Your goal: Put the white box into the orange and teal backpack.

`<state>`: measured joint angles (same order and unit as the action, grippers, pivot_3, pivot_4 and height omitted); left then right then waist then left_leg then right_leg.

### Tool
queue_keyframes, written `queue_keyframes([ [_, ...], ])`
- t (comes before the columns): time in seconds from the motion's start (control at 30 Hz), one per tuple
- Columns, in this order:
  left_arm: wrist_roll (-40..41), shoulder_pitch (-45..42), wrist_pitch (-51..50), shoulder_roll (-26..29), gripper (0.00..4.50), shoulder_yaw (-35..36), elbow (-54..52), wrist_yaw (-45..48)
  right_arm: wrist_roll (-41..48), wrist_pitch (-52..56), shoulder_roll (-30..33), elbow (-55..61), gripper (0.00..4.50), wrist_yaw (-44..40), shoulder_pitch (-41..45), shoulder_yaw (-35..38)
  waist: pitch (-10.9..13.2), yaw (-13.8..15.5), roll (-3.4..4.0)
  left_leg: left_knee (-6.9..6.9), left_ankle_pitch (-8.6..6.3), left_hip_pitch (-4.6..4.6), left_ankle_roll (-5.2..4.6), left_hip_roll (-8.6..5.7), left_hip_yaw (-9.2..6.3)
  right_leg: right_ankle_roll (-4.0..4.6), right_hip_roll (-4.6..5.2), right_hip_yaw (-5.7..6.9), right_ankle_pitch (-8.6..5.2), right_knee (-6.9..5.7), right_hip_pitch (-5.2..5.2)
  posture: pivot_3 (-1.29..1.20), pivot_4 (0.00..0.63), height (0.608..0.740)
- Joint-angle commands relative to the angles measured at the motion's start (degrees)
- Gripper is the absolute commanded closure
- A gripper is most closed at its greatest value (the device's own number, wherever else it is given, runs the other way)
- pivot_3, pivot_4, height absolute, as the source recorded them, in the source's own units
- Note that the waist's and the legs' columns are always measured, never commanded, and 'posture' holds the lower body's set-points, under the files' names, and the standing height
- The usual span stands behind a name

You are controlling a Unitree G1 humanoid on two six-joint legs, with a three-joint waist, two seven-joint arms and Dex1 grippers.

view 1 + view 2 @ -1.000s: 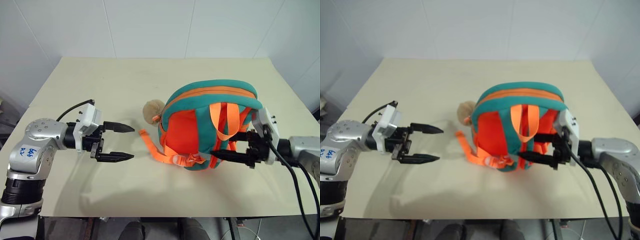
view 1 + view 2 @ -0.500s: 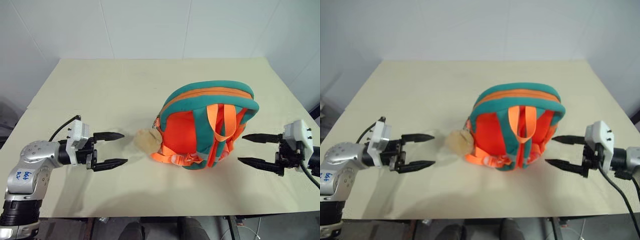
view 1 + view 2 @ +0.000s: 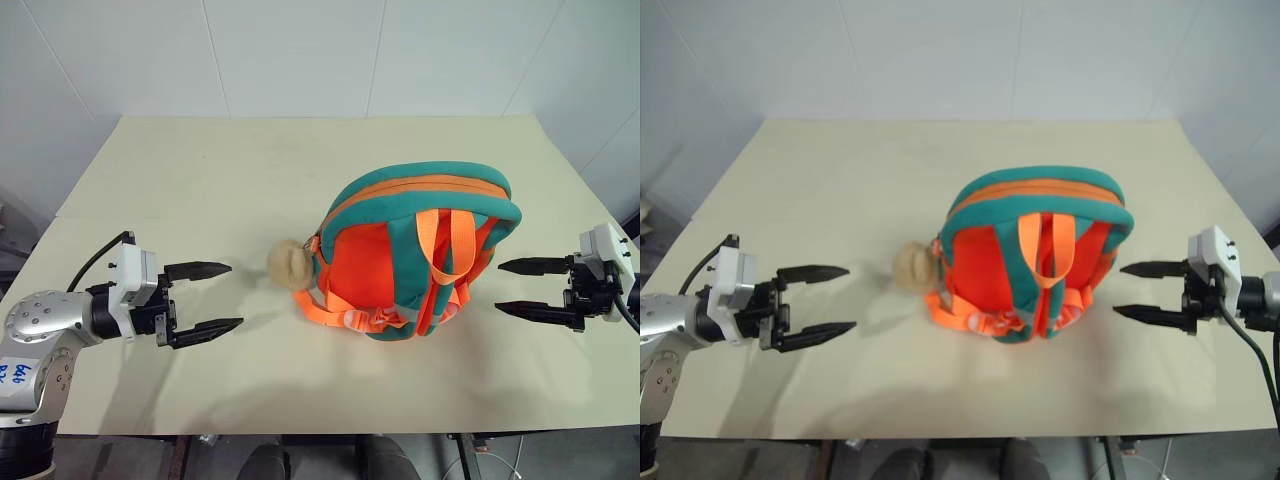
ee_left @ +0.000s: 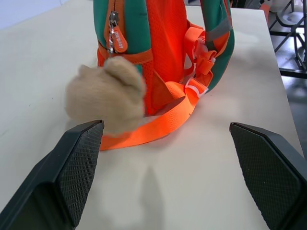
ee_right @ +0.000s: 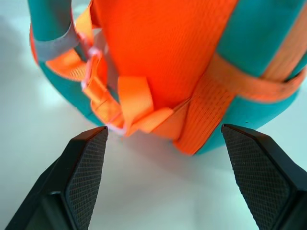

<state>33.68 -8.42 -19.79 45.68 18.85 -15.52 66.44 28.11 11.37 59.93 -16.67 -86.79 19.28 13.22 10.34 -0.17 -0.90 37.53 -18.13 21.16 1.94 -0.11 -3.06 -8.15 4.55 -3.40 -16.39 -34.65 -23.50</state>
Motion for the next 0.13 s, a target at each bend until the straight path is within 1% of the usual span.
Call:
queue_keyframes([
  [0.03,0.88,-0.43,1.56,1.17,0.02,0.66,-1.01,0.82,0.53,0.25,2.98,0.58,0.0,-4.31,-1.31,1.21,0.0,-0.01,0.0,-0.02,0.0,-0.01,0.0,0.0,0.0,0.0,0.0,0.0,0.0,0.01,0.0,0.0,0.15,0.74],
  [0.13,0.66,-0.68,1.72,1.68,0.02,0.45,0.24,1.8,1.32,0.1,3.82,1.52,0.0,-4.14,-2.8,2.25,0.0,-0.02,0.0,-0.04,0.0,-0.01,0.0,0.0,0.01,0.0,0.0,0.0,0.0,0.02,0.0,0.0,0.15,0.74],
])
